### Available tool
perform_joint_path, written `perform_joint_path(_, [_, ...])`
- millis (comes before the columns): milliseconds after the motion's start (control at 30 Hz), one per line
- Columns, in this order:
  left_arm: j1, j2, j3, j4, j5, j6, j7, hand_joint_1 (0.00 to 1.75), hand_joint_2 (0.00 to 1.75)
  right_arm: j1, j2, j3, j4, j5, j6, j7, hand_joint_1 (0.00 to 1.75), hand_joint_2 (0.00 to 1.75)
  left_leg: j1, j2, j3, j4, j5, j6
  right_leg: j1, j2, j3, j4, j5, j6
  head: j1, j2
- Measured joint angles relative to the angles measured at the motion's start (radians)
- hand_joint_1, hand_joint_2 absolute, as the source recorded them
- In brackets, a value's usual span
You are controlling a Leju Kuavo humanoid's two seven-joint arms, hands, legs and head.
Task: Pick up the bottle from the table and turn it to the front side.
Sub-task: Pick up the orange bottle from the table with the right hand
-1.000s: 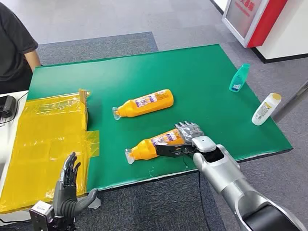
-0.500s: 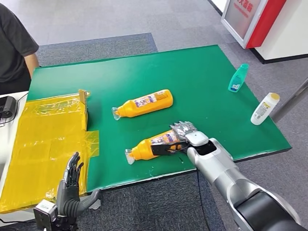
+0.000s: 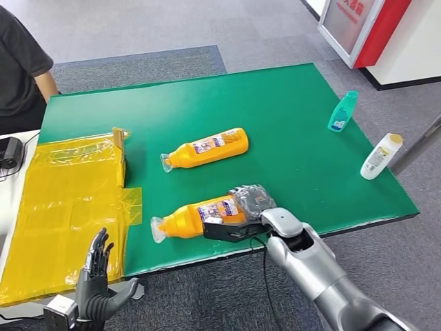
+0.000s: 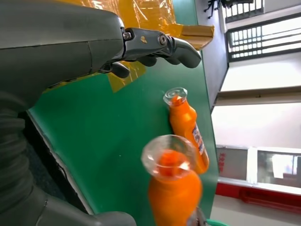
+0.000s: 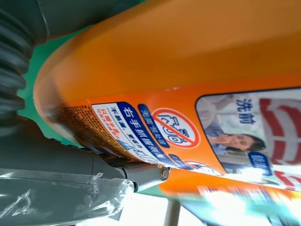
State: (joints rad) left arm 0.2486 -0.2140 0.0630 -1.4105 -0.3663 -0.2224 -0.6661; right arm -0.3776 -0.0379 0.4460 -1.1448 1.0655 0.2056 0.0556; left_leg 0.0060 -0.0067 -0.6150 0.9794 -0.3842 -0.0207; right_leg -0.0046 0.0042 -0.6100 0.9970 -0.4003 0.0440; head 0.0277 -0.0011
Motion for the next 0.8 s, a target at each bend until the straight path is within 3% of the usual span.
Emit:
perform_joint_path(167, [0.026,-0.032,0.042,-0.029,0.001,-0.067,0.000,0.00,1.75,0.150,0.005,-0.027,-0.250,-0.048,-0.064,-0.002,1.75,1.75,0.000,0.000,-0.001,0.000,-0.003,0.000,0.000,0.000,0.000,0.000,-0.003,0.000,0.000,0.000])
perform_joint_path(333, [0.037,-0.067,0.079,-0.044,0.043,-0.198,0.008,0.00,1.75,0.251,0.055,-0.057,-0.388,-0.080,-0.116,-0.029,1.75,1.75,0.000,0.000,0.000,0.000,-0.003,0.000,0.000,0.000,0.000,0.000,-0.003,-0.001,0.000,0.000])
perform_joint_path(667, [0.037,-0.085,0.087,-0.045,0.109,-0.309,0.024,0.00,1.75,0.304,0.119,-0.077,-0.421,-0.099,-0.151,-0.063,1.75,1.75,0.000,0.000,0.000,0.000,-0.003,0.000,0.000,0.000,0.000,0.000,-0.003,-0.001,0.000,0.000])
perform_joint_path(800, [0.025,-0.062,0.021,-0.045,0.206,-0.384,0.060,0.00,1.75,0.281,0.148,-0.084,-0.357,-0.111,-0.200,-0.090,1.75,1.75,0.000,0.000,0.000,0.000,-0.003,0.000,0.000,0.000,0.000,0.000,-0.002,-0.001,0.000,0.000])
